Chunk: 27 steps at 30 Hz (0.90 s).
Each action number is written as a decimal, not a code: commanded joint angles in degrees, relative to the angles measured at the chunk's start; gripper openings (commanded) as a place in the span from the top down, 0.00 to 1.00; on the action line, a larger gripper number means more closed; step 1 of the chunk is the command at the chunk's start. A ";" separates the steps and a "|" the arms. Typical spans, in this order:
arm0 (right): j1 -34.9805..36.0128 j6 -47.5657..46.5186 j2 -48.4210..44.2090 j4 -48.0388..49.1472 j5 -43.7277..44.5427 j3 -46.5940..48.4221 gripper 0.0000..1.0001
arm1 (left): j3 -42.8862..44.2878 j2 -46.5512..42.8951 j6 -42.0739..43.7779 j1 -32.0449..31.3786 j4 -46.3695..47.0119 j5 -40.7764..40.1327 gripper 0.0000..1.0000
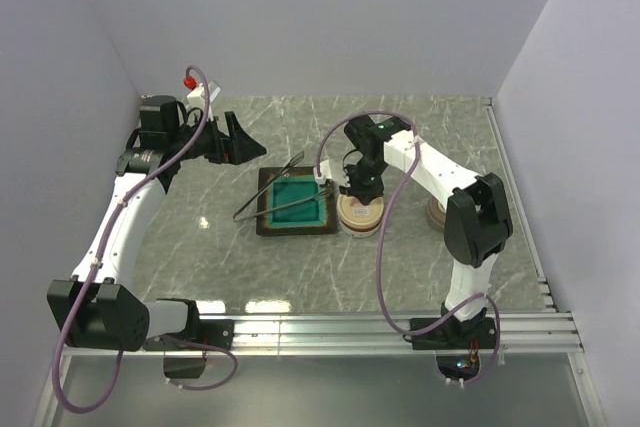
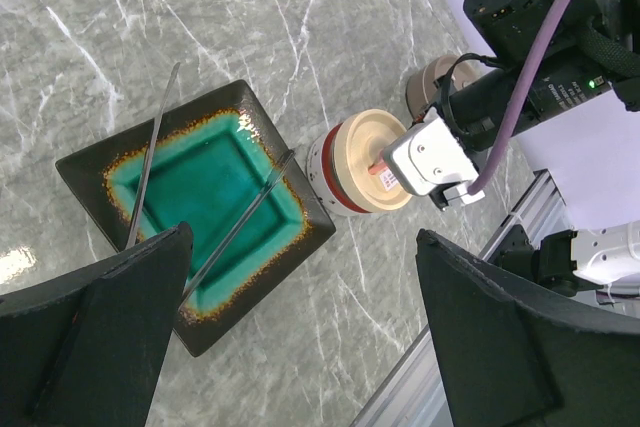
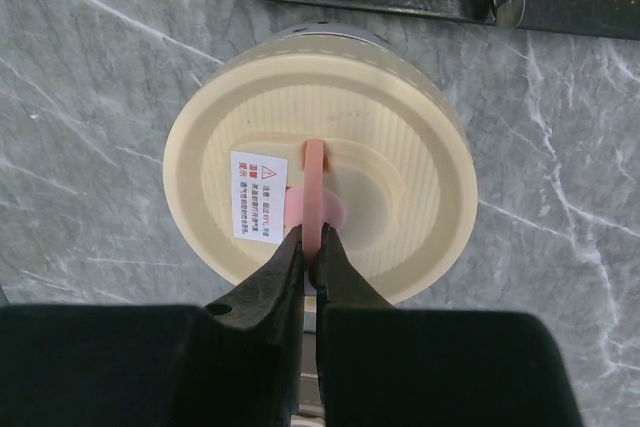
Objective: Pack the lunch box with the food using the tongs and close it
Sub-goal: Put the lid back on the lunch box
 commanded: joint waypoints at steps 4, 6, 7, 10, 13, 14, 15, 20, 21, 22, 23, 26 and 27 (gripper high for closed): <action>-1.23 -1.33 1.89 -0.65 0.11 0.72 1.00 | 0.38 -0.24 -0.87 0.27 2.23 1.74 0.01; -1.23 -1.42 1.98 -0.38 0.02 0.45 1.00 | 0.47 -0.16 -0.69 0.28 2.14 1.65 0.01; -1.23 -1.42 2.07 -0.38 0.02 0.19 1.00 | 0.47 -0.07 -0.60 0.27 2.05 1.74 0.01; -1.23 -1.42 2.33 -0.12 -0.06 0.10 1.00 | 0.47 0.11 -0.78 0.36 2.22 1.65 0.01; -1.32 -1.42 2.51 -0.03 0.11 0.10 1.00 | 0.21 0.02 -0.95 0.36 2.66 1.83 0.01; -1.23 -1.16 2.51 -0.03 0.02 0.27 1.00 | 0.12 0.02 -0.95 0.36 2.58 1.74 0.01; -1.32 -0.90 2.51 -0.12 -0.15 0.36 1.00 | 0.03 0.02 -0.95 0.36 2.58 1.65 0.00; -0.62 0.51 1.19 1.37 0.63 -1.22 1.00 | -0.06 0.11 -0.95 0.36 2.66 1.65 0.01; -0.36 0.60 0.67 1.63 0.90 -1.66 1.00 | -0.06 0.28 -1.04 0.36 2.66 1.74 0.01; -0.35 0.95 0.58 1.90 0.99 -2.27 1.00 | -0.06 0.28 -1.04 0.36 2.66 1.74 0.01; -0.27 1.30 0.23 2.16 0.99 -2.54 1.00 | -0.06 0.46 -1.04 0.36 2.66 1.74 0.01; -0.27 1.57 -0.39 3.13 0.90 -3.42 1.00 | -0.06 0.55 -1.04 0.36 2.49 1.91 0.01; -0.27 1.74 -0.48 3.31 0.99 -3.51 1.00 | -0.06 0.46 -1.04 0.36 2.49 1.83 0.00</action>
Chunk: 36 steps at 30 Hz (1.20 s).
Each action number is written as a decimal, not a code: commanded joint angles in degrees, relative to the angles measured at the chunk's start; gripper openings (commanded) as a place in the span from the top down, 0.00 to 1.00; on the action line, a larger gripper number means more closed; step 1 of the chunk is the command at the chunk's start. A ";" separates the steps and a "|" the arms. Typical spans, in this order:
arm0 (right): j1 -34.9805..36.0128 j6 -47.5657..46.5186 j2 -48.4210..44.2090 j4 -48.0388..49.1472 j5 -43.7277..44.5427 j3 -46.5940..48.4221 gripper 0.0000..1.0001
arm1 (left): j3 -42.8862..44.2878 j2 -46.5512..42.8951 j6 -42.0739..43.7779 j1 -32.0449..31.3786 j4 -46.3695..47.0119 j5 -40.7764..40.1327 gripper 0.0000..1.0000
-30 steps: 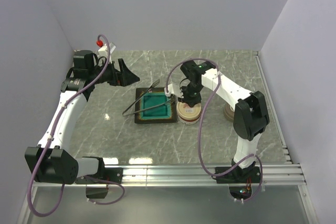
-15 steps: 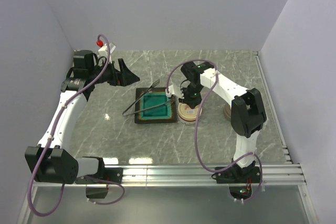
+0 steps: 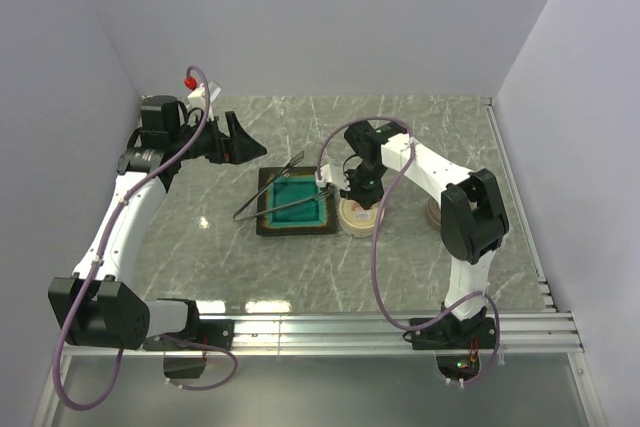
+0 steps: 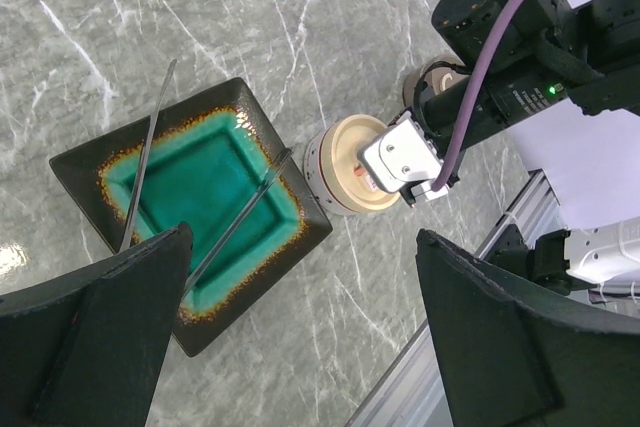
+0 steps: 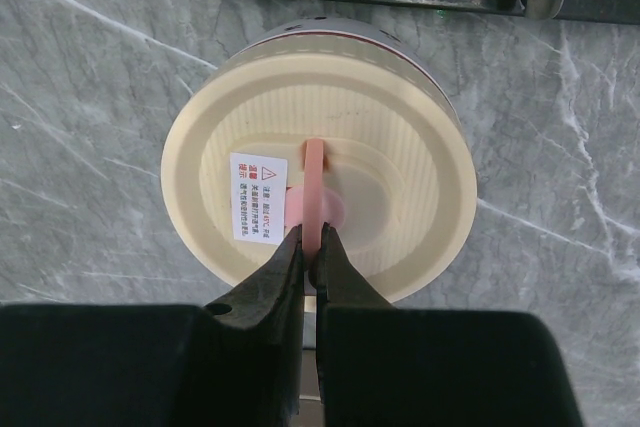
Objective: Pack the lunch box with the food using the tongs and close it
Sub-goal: Put the lid back on the lunch box, then move the lunch box
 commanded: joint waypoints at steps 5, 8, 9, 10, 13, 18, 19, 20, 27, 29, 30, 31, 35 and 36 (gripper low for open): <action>0.37 0.76 -2.32 -0.23 0.11 -0.84 1.00 | 0.05 0.26 -0.54 0.30 2.44 1.76 0.01; 0.28 0.85 -1.53 -0.06 -0.15 -1.19 1.00 | -0.04 0.35 -0.71 0.30 2.71 1.76 0.01; 0.45 1.11 -1.00 -0.24 -0.15 -1.02 1.00 | -0.04 0.35 -0.80 0.30 2.71 1.76 0.01; 0.37 2.16 -0.39 -0.41 -0.24 -0.32 1.00 | -0.04 0.35 -0.80 0.30 2.54 1.59 0.01; 0.28 7.06 1.38 -1.03 -0.94 0.39 1.00 | -0.04 0.00 -1.24 0.30 2.27 0.45 0.01; 0.28 18.49 -0.81 4.67 -0.77 -3.20 1.00 | -0.39 -0.26 -2.91 0.38 2.45 -2.19 0.00; 0.28 22.60 -1.34 5.47 -0.59 -4.95 1.00 | -0.48 -0.26 -3.17 0.38 2.53 -2.45 0.00; 0.28 24.56 -2.48 7.04 -0.33 -5.93 1.00 | -0.56 -0.26 -3.18 0.38 2.45 -2.46 0.00; -0.86 39.33 -6.18 11.54 3.80 -14.10 1.00 | -0.56 -0.35 -2.91 0.47 2.45 -2.28 0.01; -2.00 41.71 -7.23 12.24 5.38 -16.65 1.00 | -0.48 -0.26 -2.74 0.47 2.45 -2.19 0.01; -2.61 42.06 -7.67 12.59 5.91 -17.53 1.00 | -0.48 -0.26 -2.65 0.47 2.45 -2.11 0.01; -3.14 42.76 -8.11 12.77 6.44 -19.02 1.00 | -0.56 -0.44 -2.56 0.47 2.53 -2.11 0.01; -8.23 42.86 -9.69 12.42 7.58 -22.10 1.00 | -0.65 -0.53 -2.56 0.47 2.71 -1.93 0.01; -9.03 42.69 -10.04 12.42 7.67 -22.81 1.00 | -0.74 -0.53 -2.47 0.47 2.71 -1.84 0.01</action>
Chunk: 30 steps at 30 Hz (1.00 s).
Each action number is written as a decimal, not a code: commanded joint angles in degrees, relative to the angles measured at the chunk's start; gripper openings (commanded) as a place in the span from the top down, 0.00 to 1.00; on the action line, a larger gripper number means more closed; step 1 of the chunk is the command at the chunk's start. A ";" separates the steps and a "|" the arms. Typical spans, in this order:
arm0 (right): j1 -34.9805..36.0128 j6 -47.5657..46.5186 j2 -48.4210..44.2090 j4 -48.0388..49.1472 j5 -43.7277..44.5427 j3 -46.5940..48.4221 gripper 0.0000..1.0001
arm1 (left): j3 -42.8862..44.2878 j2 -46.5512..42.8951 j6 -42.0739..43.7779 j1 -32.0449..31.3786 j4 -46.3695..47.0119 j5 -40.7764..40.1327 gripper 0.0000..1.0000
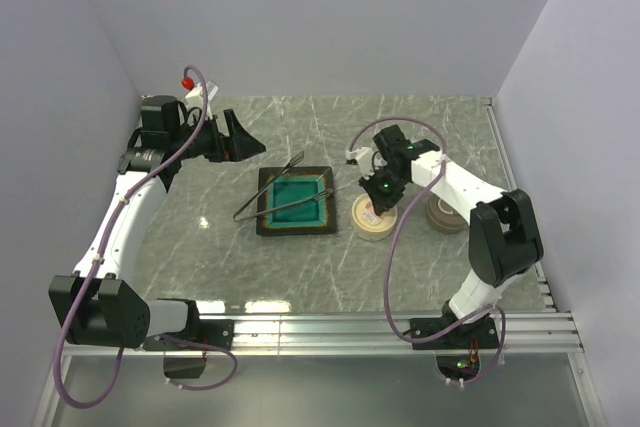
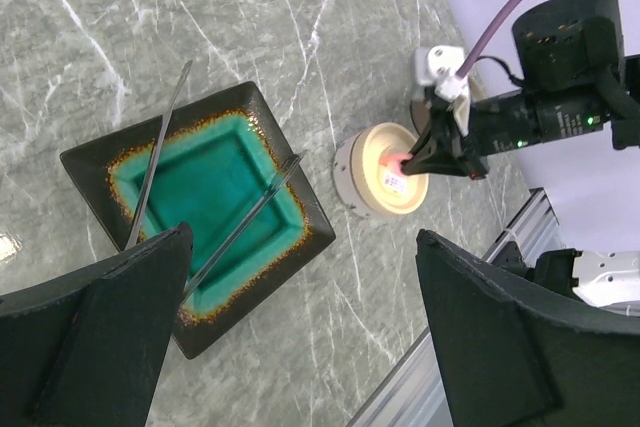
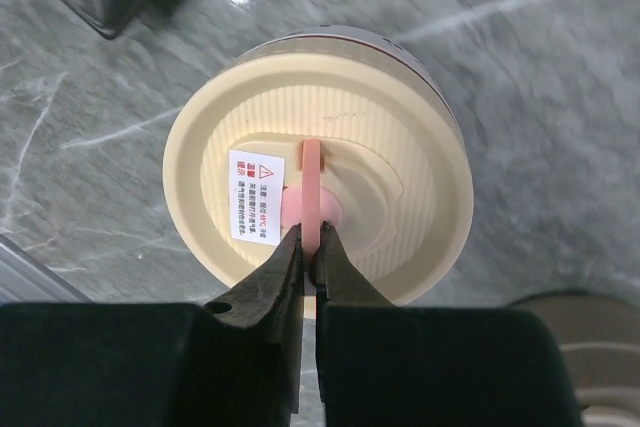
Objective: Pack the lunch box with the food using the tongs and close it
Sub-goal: Move the lunch box
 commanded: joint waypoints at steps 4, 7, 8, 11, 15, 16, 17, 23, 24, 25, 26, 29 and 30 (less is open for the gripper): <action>-7.10 0.30 -0.20 -3.29 7.00 -9.80 1.00 | -0.52 -0.86 0.00 0.21 1.99 0.54 0.01; -10.00 -0.14 -0.64 -2.50 8.41 -10.95 1.00 | -0.79 -0.94 -0.18 0.21 2.34 0.80 0.01; -10.71 -0.23 -0.56 -1.98 8.58 -10.95 1.00 | -0.96 -0.94 -0.18 0.21 2.52 0.72 0.01; -12.38 0.21 0.32 -1.54 9.37 -10.25 1.00 | -0.88 -1.03 0.00 0.21 2.52 0.81 0.01; -13.26 0.38 0.94 -0.39 11.13 -9.20 1.00 | -0.35 -0.85 0.26 0.21 2.17 0.72 0.01; -13.52 0.30 1.20 -0.57 11.57 -9.02 1.00 | -0.26 -0.94 0.35 0.21 2.08 0.72 0.01; -13.70 0.30 1.55 -0.66 11.66 -8.84 1.00 | -0.17 -1.03 0.35 0.21 2.08 0.80 0.01; -14.67 0.82 2.08 -1.71 10.97 -7.88 1.00 | -0.43 -1.64 0.61 0.21 2.25 0.89 0.01; -14.75 1.00 2.17 -2.06 10.70 -7.44 1.00 | -0.52 -1.65 0.61 0.21 2.34 0.98 0.01; -14.67 1.43 2.17 -2.24 10.52 -7.26 1.00 | -0.61 -1.73 0.53 0.21 2.34 0.98 0.00; -14.84 1.53 2.34 -2.59 10.43 -7.00 1.00 | -0.61 -1.65 0.44 0.21 2.43 0.98 0.00; -14.93 1.44 2.43 -2.68 10.69 -6.73 1.00 | -0.35 -1.73 0.44 0.21 2.34 1.16 0.01; -15.19 1.44 2.52 -2.76 10.43 -6.47 0.96 | -0.26 -1.82 0.52 0.21 2.25 1.24 0.01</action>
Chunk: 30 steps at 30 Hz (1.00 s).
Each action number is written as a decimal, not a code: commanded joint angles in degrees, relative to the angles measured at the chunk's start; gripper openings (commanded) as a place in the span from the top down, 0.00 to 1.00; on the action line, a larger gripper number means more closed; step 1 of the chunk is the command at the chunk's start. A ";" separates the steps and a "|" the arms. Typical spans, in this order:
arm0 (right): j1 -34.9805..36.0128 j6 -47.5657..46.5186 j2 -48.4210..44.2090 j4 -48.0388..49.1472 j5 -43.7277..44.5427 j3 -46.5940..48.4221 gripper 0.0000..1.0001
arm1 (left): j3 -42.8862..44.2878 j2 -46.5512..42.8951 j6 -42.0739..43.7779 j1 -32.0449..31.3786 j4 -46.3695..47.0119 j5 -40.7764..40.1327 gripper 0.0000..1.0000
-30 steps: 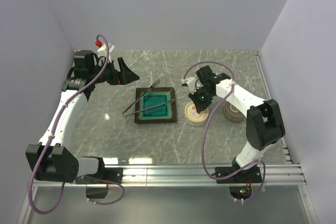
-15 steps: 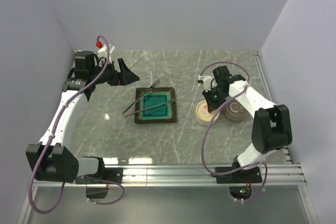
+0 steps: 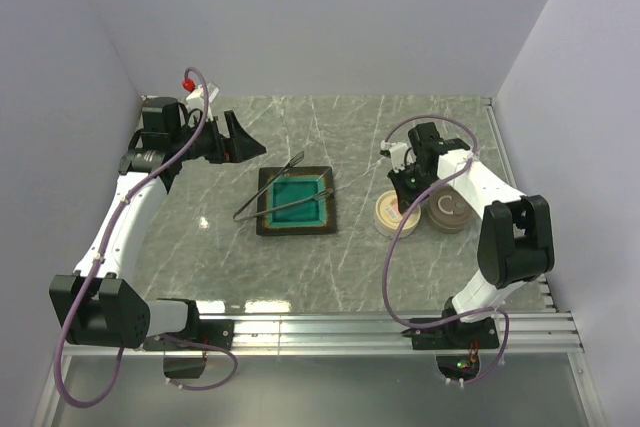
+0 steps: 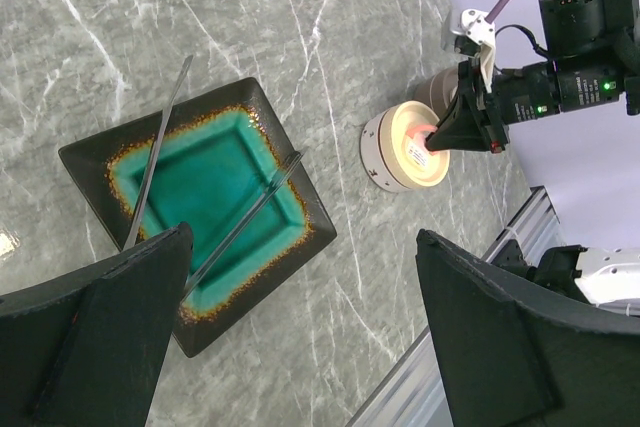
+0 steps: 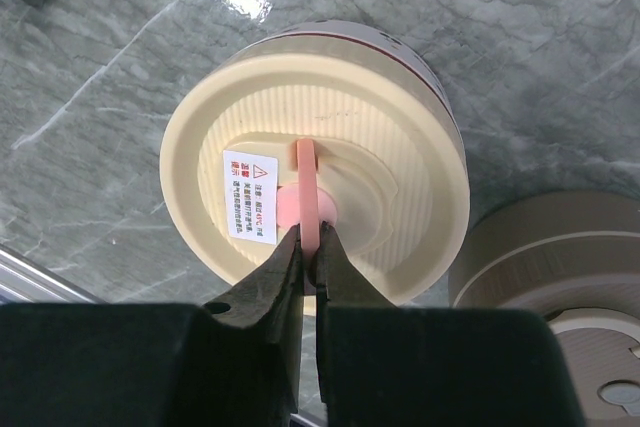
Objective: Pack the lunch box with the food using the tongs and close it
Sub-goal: Move the lunch box
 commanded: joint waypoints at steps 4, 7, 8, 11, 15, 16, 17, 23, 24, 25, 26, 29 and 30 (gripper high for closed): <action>-2.52 -2.04 5.12 -2.07 10.56 -2.71 0.82 | 0.62 -2.04 0.55 0.21 1.66 1.29 0.01; -2.52 -1.86 5.03 -2.51 10.21 -2.27 0.80 | 0.62 -2.30 0.63 0.21 1.57 1.38 0.01; -2.43 -1.86 4.95 -2.86 10.21 -2.09 0.79 | 0.62 -2.31 0.63 0.21 1.57 1.46 0.01; -2.52 -1.86 4.68 -3.30 10.21 -1.57 0.73 | 0.79 -2.39 0.63 0.21 1.49 1.64 0.00; -2.61 -1.77 4.16 -3.91 10.12 -0.43 0.57 | 1.32 -2.39 0.72 0.21 1.31 1.64 0.01; -2.61 -1.86 3.98 -4.26 10.12 -0.25 0.56 | 1.41 -2.31 0.81 0.21 1.31 1.81 0.01; -2.52 -1.86 3.98 -4.44 10.21 0.01 0.52 | 1.41 -2.31 0.81 0.21 1.22 1.82 0.01; -2.78 -2.03 2.93 -5.41 9.95 1.33 0.39 | 1.49 -2.31 1.51 0.21 0.52 1.64 0.01; -2.78 -2.04 2.75 -5.67 9.33 1.86 0.39 | 1.58 -2.39 1.69 0.12 0.26 1.55 0.01; -2.78 -2.12 2.23 -6.02 8.89 2.12 0.39 | 1.58 -2.39 1.78 0.21 0.08 1.64 0.01; -2.78 -2.21 1.96 -6.29 8.28 2.48 0.39 | 1.58 -2.48 1.86 0.12 0.08 1.64 0.01; -2.78 -2.74 0.73 -6.82 5.91 3.62 0.39 | 1.49 -2.57 2.13 0.21 0.08 1.64 0.01; -2.87 -3.00 0.38 -6.90 5.29 4.14 0.39 | 1.58 -2.57 2.30 0.21 -0.18 1.73 0.01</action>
